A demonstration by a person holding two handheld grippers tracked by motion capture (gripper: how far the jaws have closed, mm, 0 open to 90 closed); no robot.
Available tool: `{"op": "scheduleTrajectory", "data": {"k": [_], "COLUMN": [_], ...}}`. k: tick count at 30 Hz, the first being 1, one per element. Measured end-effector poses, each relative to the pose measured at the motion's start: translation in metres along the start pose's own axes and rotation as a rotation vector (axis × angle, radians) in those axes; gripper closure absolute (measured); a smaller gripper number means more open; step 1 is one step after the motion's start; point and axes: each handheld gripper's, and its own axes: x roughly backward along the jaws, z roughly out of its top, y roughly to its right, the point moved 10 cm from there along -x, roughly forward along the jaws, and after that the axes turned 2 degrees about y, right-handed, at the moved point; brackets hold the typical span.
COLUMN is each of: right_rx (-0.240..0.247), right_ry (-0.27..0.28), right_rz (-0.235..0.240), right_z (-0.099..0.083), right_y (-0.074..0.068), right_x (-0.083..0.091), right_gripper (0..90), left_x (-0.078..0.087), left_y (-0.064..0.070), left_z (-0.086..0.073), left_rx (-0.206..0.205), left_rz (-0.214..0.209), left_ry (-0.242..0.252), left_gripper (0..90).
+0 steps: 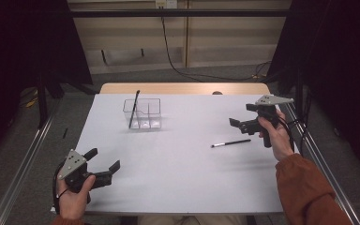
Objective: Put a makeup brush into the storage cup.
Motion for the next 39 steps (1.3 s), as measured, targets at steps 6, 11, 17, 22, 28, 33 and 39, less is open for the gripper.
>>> {"op": "scheduleTrajectory", "data": {"k": [6,11,17,22,28,33,39], "right_rx": [0.071,0.081,0.099,0.093,0.130,0.168,0.263], "right_ry": [-0.101,-0.247,-0.334,-0.407,-0.503,-0.550,-0.596], "right_rz": [-0.015,0.058,0.082,0.111,0.154,0.207,0.244], "right_z": [-0.010,-0.027,-0.032,-0.037,-0.045,-0.054,-0.067], "right_y": [0.002,-0.003,-0.002,0.000,0.001,-0.004,-0.008], "right_x": [-0.004,-0.004,0.000,0.002,0.005,0.003,-0.001], "right_gripper": [0.7,1.6,2.2,2.7,4.3,5.4,5.2], "left_x": [-0.001,-0.001,-0.001,-0.002,-0.002,-0.002,-0.003], "left_y": [-0.001,-0.002,-0.001,-0.002,-0.001,0.001,0.000], "left_z": [0.000,0.000,0.000,-0.001,-0.001,-0.002,-0.002], "left_rx": [-0.001,-0.003,-0.005,-0.005,-0.004,-0.006,-0.003], "left_rz": [-0.002,-0.001,-0.004,-0.007,-0.009,-0.016,-0.013], "left_ry": [-0.001,-0.004,-0.006,-0.006,-0.007,-0.015,-0.015], "left_gripper": [3.3,3.3,3.5,3.5,3.5,3.5,3.5]}}
